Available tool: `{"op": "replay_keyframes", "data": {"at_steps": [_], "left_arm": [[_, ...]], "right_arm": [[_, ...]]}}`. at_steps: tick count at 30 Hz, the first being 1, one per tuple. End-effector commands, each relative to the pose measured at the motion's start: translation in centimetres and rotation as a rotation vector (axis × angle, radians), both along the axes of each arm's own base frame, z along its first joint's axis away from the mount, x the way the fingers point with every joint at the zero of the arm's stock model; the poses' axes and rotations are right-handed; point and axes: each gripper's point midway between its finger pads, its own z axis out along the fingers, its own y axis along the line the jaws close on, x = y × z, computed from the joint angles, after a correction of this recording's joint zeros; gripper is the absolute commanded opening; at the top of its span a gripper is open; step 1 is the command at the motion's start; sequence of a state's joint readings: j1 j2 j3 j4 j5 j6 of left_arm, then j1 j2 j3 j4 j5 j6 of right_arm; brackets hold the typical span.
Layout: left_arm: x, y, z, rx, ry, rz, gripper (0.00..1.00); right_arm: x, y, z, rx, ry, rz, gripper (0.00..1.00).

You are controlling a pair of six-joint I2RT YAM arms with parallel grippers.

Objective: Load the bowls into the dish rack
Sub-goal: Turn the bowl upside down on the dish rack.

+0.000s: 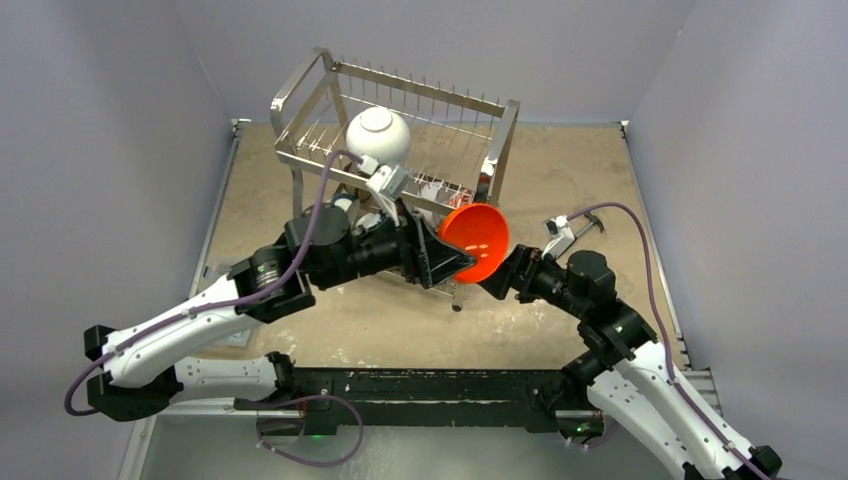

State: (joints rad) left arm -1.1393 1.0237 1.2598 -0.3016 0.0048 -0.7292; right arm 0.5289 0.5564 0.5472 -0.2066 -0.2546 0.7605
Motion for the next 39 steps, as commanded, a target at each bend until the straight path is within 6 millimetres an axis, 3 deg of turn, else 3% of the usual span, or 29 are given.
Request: {"op": "replay_keyframes", "data": {"at_steps": [1, 4, 6, 11, 17, 19, 23, 27, 33, 39], "left_arm": [[0.1, -1.7, 6.0, -0.095, -0.122, -0.069, 0.0], [1.8, -2.0, 8.7, -0.133, -0.15, -0.063, 0.0], [4.1, -1.5, 10.2, -0.165, -0.167, -0.04, 0.0], [9.2, -0.4, 12.1, -0.11, -0.259, 0.067, 0.0], [17.1, 1.5, 10.8, 0.108, -0.343, 0.339, 0.0], [19.8, 3.0, 10.1, 0.22, -0.394, 0.467, 0.0], [23.2, 4.5, 8.1, 0.433, -0.484, 0.584, 0.0], [24.8, 4.8, 5.7, 0.589, -0.51, 0.598, 0.0], [25.4, 5.6, 3.3, 0.754, -0.556, 0.569, 0.0], [25.9, 7.9, 1.1, 0.959, -0.553, 0.586, 0.0]], "right_arm": [[0.1, 0.2, -0.4, -0.001, 0.006, 0.007, 0.98], [-0.1, 0.2, -0.7, -0.003, 0.013, 0.018, 0.98], [-0.2, 0.3, -0.8, -0.003, 0.015, 0.022, 0.98], [-0.3, 0.3, -1.4, -0.01, 0.025, 0.03, 0.98], [-0.4, 0.4, -2.2, -0.031, 0.034, 0.047, 0.98], [-0.4, 0.4, -2.4, -0.035, 0.035, 0.049, 0.98], [-0.5, 0.3, -2.6, -0.039, 0.036, 0.048, 0.98], [-0.4, 0.2, -3.0, -0.051, 0.035, 0.045, 0.98], [-0.2, 0.3, -3.5, -0.064, 0.045, 0.049, 0.98], [-0.3, 0.2, -4.1, -0.076, 0.057, 0.052, 0.98]]}}
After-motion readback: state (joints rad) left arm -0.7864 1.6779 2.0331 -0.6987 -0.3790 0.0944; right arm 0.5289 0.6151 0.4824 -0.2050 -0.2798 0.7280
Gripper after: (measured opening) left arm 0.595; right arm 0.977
